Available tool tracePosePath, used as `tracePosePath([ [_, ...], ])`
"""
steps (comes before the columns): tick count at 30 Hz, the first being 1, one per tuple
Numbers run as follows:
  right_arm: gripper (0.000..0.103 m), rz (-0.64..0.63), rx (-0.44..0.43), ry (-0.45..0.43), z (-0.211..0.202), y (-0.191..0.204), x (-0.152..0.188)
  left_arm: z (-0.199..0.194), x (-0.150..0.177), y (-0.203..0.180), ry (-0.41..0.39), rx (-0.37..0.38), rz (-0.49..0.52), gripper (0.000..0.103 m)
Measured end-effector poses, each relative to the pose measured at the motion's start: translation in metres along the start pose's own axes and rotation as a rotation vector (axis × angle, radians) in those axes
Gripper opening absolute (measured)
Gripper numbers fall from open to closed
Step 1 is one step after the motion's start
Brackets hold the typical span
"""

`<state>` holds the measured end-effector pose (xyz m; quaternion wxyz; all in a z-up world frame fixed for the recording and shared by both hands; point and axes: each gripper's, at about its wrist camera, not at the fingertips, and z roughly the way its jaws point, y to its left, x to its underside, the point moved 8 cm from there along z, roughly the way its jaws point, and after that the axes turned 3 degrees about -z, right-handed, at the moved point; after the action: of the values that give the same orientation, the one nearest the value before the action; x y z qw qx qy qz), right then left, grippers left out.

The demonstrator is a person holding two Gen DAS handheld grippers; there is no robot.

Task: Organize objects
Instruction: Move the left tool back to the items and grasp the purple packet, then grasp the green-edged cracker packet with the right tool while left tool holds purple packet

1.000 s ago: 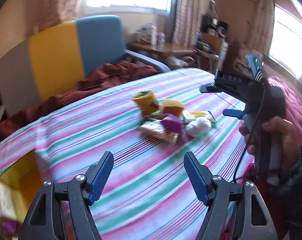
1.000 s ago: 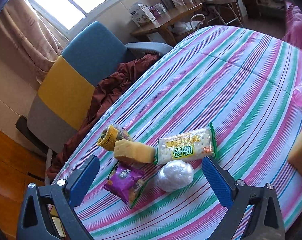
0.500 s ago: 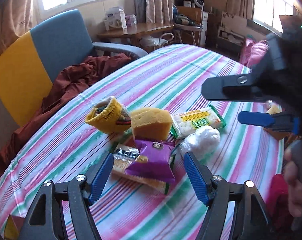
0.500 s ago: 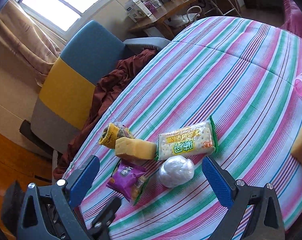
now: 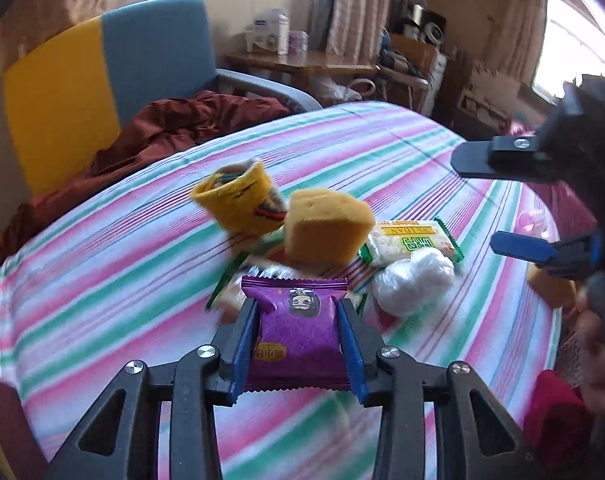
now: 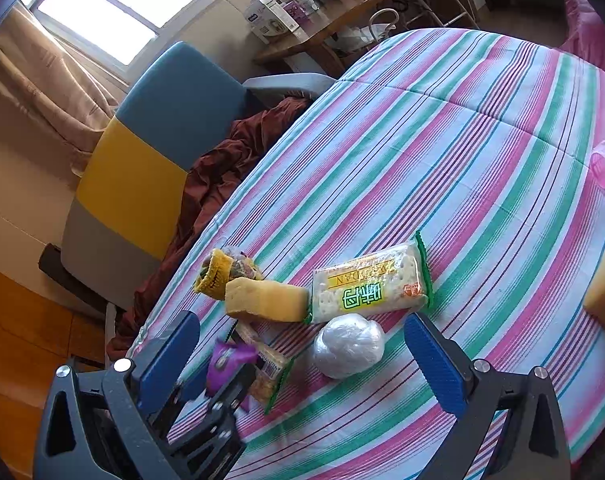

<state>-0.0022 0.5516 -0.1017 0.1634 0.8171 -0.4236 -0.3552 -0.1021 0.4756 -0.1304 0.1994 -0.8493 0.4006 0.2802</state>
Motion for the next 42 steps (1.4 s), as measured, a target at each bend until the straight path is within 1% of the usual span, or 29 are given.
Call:
tracePosePath([
  [3,0.103,0.011,0.002,-0.012,-0.002,-0.003,-0.002,-0.031,0.026,0.014,-0.036,-0.032,-0.058,0.039],
  [5,0.103,0.013,0.01,-0.012,-0.002,-0.005,-0.002,-0.039,0.044,0.022,-0.022,-0.035,-0.096,0.039],
  [6,0.103,0.009,0.011,-0.008,-0.001,-0.004,-0.002,-0.044,0.058,0.027,-0.015,-0.059,-0.113,0.039],
  [8,0.103,-0.009,0.016,-0.004,0.001,-0.001,0.0,-0.045,0.076,0.034,-0.009,-0.106,-0.111,0.039],
  [9,0.103,-0.018,0.02,-0.003,0.001,0.0,0.001,-0.044,0.086,0.038,0.007,-0.123,-0.121,0.039],
  [10,0.103,-0.024,0.021,-0.002,0.002,0.001,0.002,-0.04,0.096,0.044,0.037,-0.131,-0.143,0.039],
  [12,0.103,-0.03,0.028,-0.008,0.002,0.001,0.002,-0.036,0.105,0.051,0.045,-0.128,-0.177,0.037],
  [16,0.103,0.011,0.038,-0.046,-0.004,-0.01,-0.003,-0.034,0.108,0.051,0.008,-0.155,-0.131,0.037],
  [20,0.103,0.056,0.061,-0.075,-0.01,-0.023,-0.009,-0.035,0.107,0.053,0.003,-0.134,-0.157,0.037],
  [23,0.102,0.058,0.077,-0.074,-0.009,-0.026,-0.01,-0.035,0.108,0.054,-0.002,-0.124,-0.164,0.037],
  [28,0.101,0.034,0.091,-0.04,0.0,-0.024,-0.007,-0.037,0.11,0.053,-0.018,-0.13,-0.157,0.037],
  [36,0.101,-0.054,0.109,-0.016,0.008,-0.009,0.002,-0.037,0.11,0.053,-0.033,-0.113,-0.169,0.037],
  [38,0.101,-0.081,0.101,-0.013,0.009,-0.004,0.003,-0.036,0.109,0.054,-0.036,-0.108,-0.172,0.037],
  [40,0.098,-0.165,0.064,-0.007,0.011,0.015,0.007,-0.037,0.11,0.054,-0.039,-0.101,-0.177,0.037],
  [42,0.097,-0.285,0.027,0.033,0.019,0.041,0.02,-0.036,0.109,0.054,-0.041,-0.098,-0.18,0.037],
])
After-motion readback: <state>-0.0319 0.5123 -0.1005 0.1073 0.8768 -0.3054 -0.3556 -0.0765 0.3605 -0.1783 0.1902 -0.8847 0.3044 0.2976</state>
